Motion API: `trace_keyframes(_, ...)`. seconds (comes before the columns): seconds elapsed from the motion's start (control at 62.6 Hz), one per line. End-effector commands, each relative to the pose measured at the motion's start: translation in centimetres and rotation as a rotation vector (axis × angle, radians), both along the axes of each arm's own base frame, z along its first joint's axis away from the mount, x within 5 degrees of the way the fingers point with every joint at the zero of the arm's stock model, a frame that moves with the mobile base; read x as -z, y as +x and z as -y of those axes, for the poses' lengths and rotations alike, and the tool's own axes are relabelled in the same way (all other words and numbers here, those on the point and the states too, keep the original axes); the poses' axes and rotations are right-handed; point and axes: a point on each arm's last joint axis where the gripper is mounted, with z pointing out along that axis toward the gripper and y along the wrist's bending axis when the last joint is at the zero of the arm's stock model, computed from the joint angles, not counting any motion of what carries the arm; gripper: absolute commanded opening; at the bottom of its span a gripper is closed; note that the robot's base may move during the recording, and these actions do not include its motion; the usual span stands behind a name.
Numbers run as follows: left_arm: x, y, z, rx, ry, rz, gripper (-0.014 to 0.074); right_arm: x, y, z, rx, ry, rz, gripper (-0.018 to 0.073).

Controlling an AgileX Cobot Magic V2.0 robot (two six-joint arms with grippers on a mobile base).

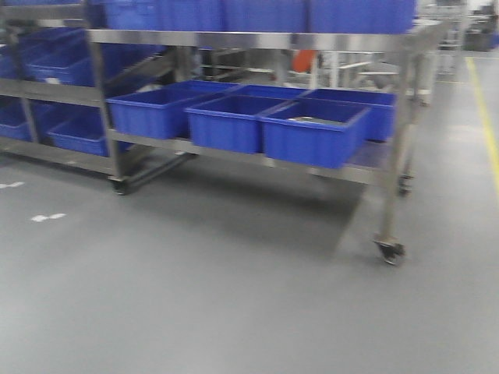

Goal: Pick and sort blue part to right shelf
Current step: 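Turn and drive the base up to the rack of blue bins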

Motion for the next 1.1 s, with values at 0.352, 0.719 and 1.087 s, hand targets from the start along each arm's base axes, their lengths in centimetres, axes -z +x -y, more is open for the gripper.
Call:
trace_keyframes(0.352,-1.64,-0.07,-0.08,-0.007,-0.028,0.102,0.0333,-1.75,-0.25,0.03,0.007,-0.01,0.117,0.0423)
trace_keyframes(0.719,-1.64,-0.07,-0.08,-0.006,-0.029,0.102,0.0333,-1.75,-0.25,0.03,0.007,-0.01,0.117,0.0423)
trace_keyframes(1.087,-1.64,-0.07,-0.08,-0.006,-0.029,0.102,0.0333,-1.75,-0.25,0.03,0.007,-0.01,0.117,0.0423)
